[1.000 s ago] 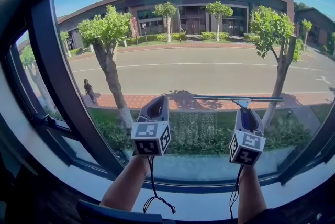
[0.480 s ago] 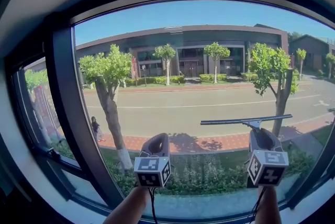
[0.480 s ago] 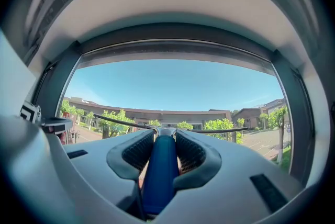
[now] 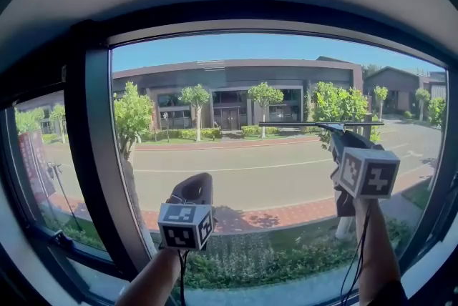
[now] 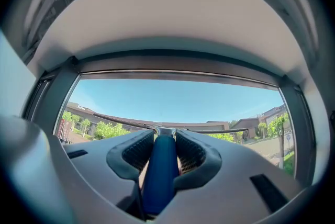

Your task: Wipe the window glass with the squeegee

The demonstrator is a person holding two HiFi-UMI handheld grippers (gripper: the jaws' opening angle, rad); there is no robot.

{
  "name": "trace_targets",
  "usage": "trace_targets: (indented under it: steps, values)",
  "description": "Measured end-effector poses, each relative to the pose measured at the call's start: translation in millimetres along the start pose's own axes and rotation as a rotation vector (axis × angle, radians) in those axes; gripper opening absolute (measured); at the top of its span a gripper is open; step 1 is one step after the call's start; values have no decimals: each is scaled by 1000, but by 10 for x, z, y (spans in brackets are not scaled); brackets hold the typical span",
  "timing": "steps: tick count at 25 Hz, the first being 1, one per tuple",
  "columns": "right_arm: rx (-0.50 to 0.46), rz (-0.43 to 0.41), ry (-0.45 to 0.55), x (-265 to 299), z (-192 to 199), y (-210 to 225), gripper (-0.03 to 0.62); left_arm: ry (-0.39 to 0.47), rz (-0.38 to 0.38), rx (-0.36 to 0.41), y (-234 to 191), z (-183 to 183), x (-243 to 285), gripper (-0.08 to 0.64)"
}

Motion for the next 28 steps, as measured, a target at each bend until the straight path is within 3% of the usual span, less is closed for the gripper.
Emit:
trace_targets:
  steps: [5, 8, 14, 28]
  values:
    - [-53, 10, 57, 156, -696, -363, 132, 49, 63, -20, -241, -431, -77, 2]
    - [-43, 29, 91, 263, -1066, -508, 132, 58, 31, 14, -458, -606, -115, 2]
    - [-13, 41, 138, 525, -1621, -738, 132, 85, -17, -41, -714, -601, -269, 2]
    - [-25, 90, 186, 831, -1957, -926, 131, 89, -65, -20, -838, -579, -379, 2]
Point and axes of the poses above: the fingertips, and each gripper's own axes: x forward along the fingers, y to its right, z out of its underside, the point moved 5 cm from there along -x, backward along the fingers, and after that the axes turned 13 degrees about z, right-handed, at the moved point
